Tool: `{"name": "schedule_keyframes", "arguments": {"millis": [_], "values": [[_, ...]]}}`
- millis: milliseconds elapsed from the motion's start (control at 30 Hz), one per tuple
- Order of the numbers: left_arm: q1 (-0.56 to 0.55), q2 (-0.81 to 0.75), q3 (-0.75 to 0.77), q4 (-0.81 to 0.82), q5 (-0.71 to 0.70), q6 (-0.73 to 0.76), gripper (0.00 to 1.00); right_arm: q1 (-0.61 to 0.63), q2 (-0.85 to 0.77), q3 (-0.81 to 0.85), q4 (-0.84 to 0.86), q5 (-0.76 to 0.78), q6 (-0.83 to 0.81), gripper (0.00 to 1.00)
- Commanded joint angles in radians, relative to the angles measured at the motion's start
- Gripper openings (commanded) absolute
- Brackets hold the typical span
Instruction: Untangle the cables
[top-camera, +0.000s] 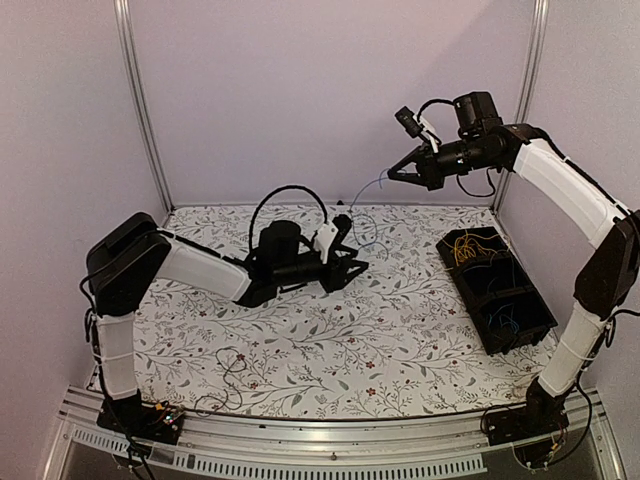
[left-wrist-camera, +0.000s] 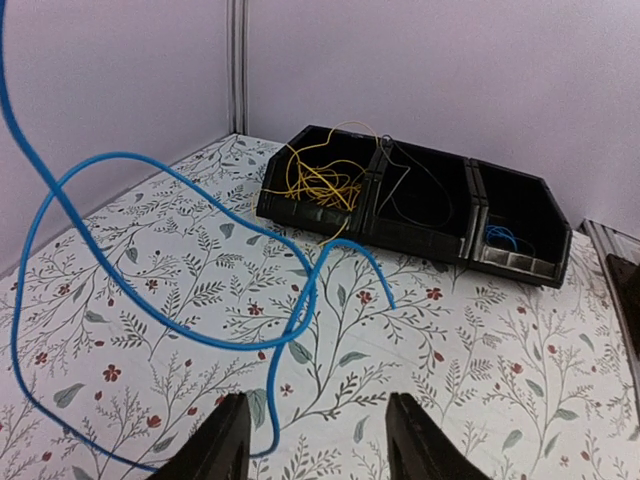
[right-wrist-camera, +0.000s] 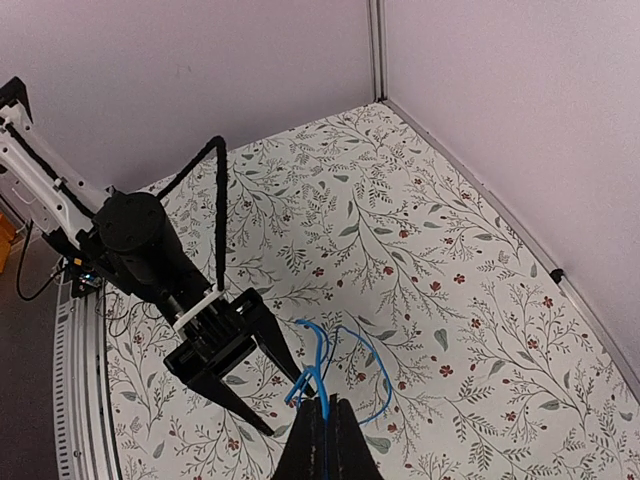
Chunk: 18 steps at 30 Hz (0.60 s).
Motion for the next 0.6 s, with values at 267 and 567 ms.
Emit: {"name": "schedule_keyframes", "arguments": {"millis": [267, 567], "values": [[-0.010, 0.041, 0.036, 0.037, -0.127, 0.052, 0.00, 0.002, -0.035, 0.062, -0.013, -0.013, 0.006, 0.00], [-0.012, 0.024, -0.266, 0.171, -0.174, -0.190, 0.00, -0.239, -0.026, 0.333, 0.038, 0.014, 0.039, 0.00]]}}
